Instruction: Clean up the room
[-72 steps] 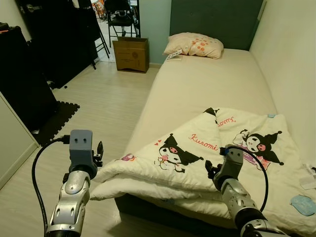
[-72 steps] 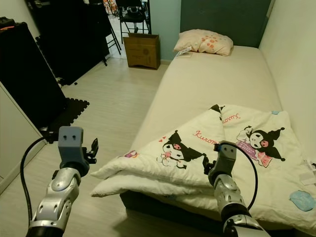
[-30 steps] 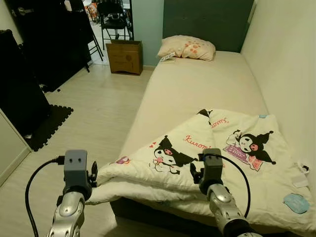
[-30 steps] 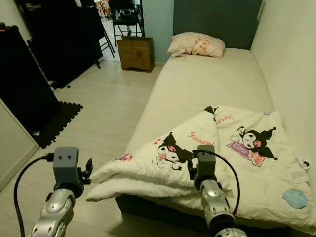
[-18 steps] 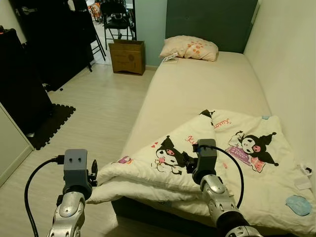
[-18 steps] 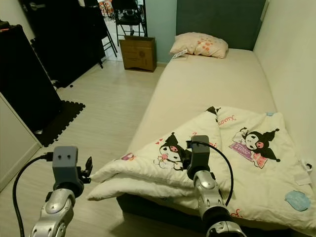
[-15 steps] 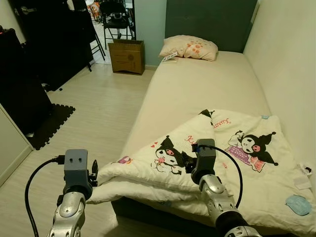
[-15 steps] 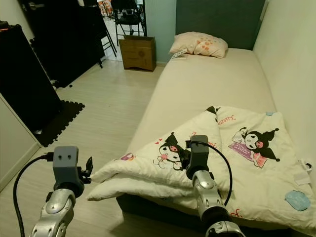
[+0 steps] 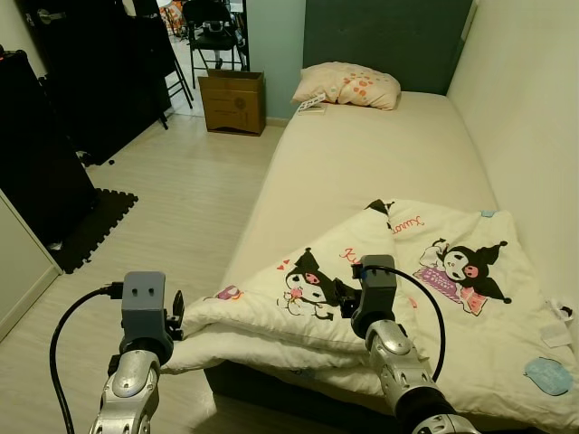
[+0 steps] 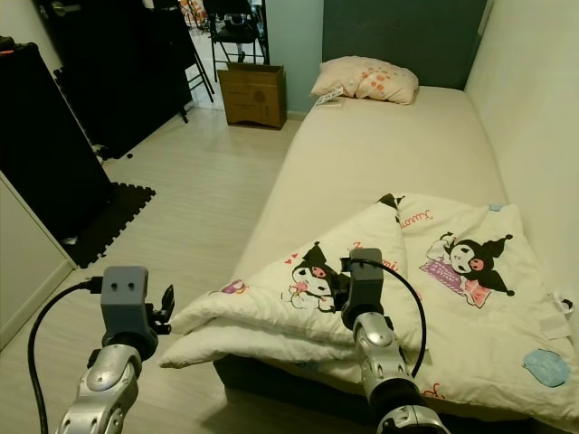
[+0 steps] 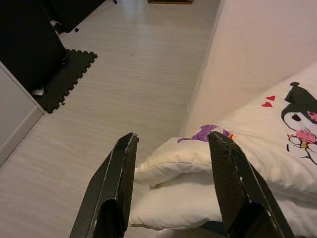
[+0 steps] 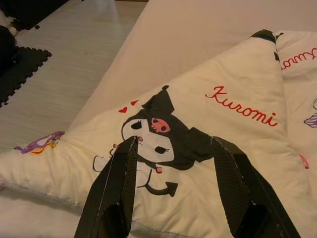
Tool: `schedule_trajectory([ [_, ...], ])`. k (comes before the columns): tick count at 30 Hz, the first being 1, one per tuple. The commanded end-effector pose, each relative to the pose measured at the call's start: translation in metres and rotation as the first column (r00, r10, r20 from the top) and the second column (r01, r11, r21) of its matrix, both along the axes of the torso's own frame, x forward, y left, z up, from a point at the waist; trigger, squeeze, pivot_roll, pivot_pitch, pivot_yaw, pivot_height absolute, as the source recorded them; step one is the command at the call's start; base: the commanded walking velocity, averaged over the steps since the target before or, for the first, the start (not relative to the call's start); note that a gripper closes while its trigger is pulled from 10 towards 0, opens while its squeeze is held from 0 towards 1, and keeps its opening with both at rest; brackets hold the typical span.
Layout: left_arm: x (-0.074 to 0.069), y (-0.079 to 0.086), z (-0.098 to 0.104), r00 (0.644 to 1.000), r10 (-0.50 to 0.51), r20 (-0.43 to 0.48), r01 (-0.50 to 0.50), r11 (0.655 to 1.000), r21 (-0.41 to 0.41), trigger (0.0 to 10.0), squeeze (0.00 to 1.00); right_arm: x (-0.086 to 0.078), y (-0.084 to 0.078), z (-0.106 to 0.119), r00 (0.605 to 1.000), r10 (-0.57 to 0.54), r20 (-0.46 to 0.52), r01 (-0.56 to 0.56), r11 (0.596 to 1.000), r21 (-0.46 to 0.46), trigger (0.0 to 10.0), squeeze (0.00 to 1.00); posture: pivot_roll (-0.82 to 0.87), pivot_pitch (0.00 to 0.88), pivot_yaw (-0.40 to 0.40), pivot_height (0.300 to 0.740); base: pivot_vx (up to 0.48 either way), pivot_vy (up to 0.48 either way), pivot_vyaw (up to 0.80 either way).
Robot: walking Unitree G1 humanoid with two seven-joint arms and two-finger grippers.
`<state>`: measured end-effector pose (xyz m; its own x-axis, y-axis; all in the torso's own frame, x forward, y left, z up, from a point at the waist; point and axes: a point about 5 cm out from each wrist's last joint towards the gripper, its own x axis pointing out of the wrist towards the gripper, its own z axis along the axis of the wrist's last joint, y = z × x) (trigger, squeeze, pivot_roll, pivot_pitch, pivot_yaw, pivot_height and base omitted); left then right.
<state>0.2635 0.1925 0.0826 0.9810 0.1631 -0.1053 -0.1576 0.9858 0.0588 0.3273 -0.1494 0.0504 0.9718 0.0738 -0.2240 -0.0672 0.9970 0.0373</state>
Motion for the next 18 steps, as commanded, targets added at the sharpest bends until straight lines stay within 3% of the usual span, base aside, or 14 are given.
schedule_trajectory([
  [1,-0.0025,-0.0023,-0.0023,1.0,-0.008,-0.007,0.009,1.0,0.011,10.0,0.0,-0.0017,-0.0019,-0.0014,1.0,-0.009,-0.007,0.009,1.0,0.002,10.0,0.0,-0.02,0.099,0.035,0.74,0.0,0.0,0.0],
  [18,0.0007,-0.0027,-0.0005,1.0,-0.023,-0.008,0.024,1.0,0.018,10.0,0.0,-0.0009,-0.003,0.0024,1.0,-0.017,0.022,0.016,1.0,0.016,10.0,0.0,-0.02,0.097,0.045,0.74,0.0,0.0,0.0],
])
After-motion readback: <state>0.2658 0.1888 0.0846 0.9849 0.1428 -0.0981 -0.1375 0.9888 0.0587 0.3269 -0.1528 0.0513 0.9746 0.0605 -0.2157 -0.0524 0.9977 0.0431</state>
